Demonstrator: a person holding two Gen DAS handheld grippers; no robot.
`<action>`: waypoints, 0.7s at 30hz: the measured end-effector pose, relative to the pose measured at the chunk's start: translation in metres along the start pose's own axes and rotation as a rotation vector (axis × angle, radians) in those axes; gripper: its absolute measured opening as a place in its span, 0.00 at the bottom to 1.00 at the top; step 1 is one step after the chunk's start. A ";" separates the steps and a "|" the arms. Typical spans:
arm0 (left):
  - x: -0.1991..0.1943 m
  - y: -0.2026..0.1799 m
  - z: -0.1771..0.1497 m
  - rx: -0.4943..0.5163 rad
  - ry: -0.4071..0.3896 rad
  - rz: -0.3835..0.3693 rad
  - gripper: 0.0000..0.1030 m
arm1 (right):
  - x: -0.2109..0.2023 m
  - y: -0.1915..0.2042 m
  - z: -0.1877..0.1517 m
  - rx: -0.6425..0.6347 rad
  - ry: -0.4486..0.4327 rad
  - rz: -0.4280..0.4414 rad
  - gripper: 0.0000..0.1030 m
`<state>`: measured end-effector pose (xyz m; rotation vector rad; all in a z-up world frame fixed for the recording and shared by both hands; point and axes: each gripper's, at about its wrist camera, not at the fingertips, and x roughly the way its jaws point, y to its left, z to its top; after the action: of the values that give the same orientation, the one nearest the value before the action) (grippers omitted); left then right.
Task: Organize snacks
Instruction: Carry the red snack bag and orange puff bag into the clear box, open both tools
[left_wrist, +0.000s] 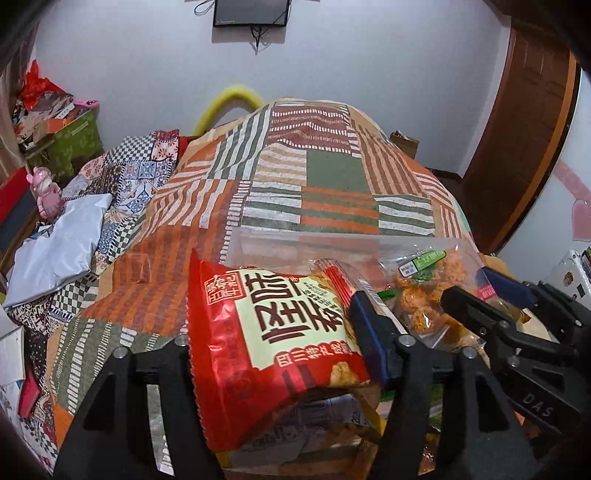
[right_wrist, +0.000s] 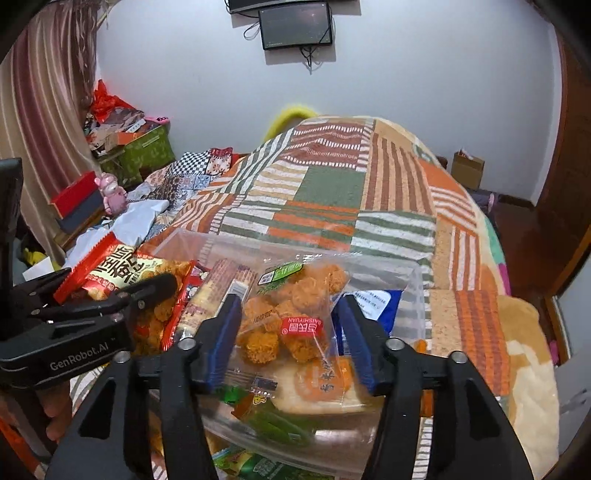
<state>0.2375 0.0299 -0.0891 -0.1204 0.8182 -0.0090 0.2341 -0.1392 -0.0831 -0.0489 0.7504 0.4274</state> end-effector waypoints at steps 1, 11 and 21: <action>-0.001 0.000 0.000 0.001 0.003 -0.002 0.63 | -0.003 0.002 0.001 -0.007 -0.009 -0.006 0.59; -0.027 -0.003 -0.006 0.031 -0.006 -0.007 0.78 | -0.030 0.009 0.002 -0.031 -0.054 -0.010 0.69; -0.077 -0.012 -0.015 0.082 -0.075 -0.012 0.90 | -0.066 0.005 -0.015 -0.036 -0.076 -0.016 0.75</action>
<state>0.1741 0.0204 -0.0418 -0.0482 0.7409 -0.0486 0.1790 -0.1612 -0.0493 -0.0723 0.6670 0.4256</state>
